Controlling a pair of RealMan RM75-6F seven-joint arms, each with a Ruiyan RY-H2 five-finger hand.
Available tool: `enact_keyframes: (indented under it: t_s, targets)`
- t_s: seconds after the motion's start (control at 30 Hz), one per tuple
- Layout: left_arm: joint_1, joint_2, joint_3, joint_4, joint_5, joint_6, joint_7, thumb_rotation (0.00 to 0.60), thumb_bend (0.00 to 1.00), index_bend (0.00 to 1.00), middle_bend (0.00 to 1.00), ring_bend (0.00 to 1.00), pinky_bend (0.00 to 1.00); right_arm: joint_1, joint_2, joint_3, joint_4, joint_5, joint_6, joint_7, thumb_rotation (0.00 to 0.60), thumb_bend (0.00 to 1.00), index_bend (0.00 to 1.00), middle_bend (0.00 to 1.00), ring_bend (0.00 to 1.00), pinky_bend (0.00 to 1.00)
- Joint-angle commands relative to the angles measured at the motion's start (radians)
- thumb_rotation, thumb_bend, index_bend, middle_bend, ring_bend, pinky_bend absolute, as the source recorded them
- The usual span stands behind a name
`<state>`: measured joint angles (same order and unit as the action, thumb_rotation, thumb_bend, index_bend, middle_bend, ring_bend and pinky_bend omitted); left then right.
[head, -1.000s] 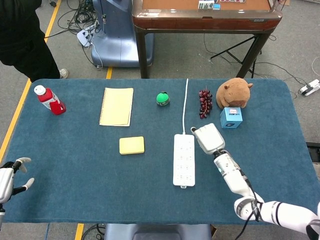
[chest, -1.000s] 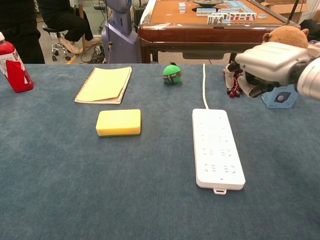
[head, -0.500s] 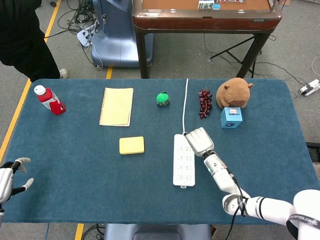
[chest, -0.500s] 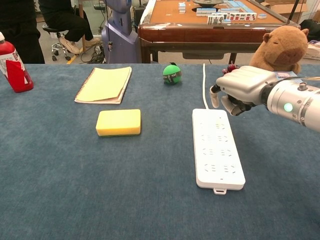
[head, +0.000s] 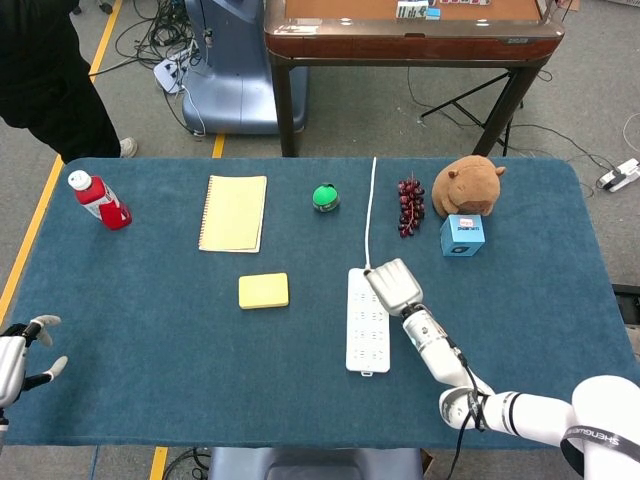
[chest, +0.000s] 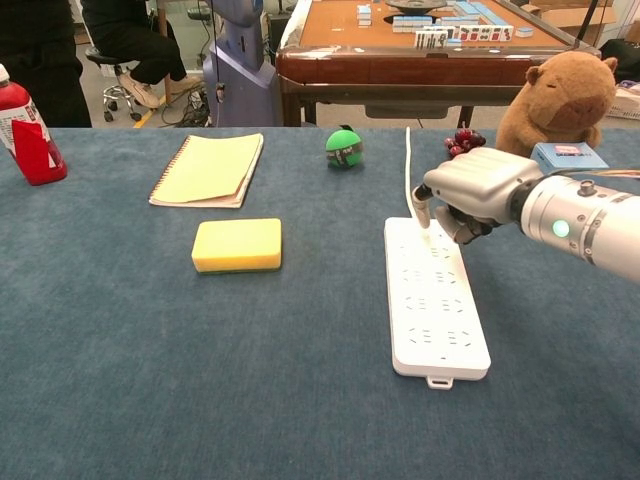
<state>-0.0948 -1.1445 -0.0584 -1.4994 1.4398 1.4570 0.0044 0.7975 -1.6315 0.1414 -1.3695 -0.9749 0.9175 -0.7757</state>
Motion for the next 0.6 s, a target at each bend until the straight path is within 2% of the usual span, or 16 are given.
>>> enact_keyframes:
  t_s: [0.03, 0.6]
  targets:
    - [0.0, 0.0, 0.0, 0.0, 0.0, 0.0, 0.0, 0.6, 0.22, 0.41, 0.54, 0.42, 0.63, 0.002, -0.002, -0.005, 0.002, 0.001, 0.0, 0.003, 0.6, 0.72, 0.38, 1.0, 1.0, 1.0]
    - [0.001, 0.0, 0.0, 0.0, 0.0, -0.001, 0.001, 0.6, 0.22, 0.41, 0.54, 0.42, 0.63, 0.017, -0.02, -0.024, 0.036, 0.014, -0.007, 0.026, 0.6, 0.72, 0.38, 1.0, 1.0, 1.0]
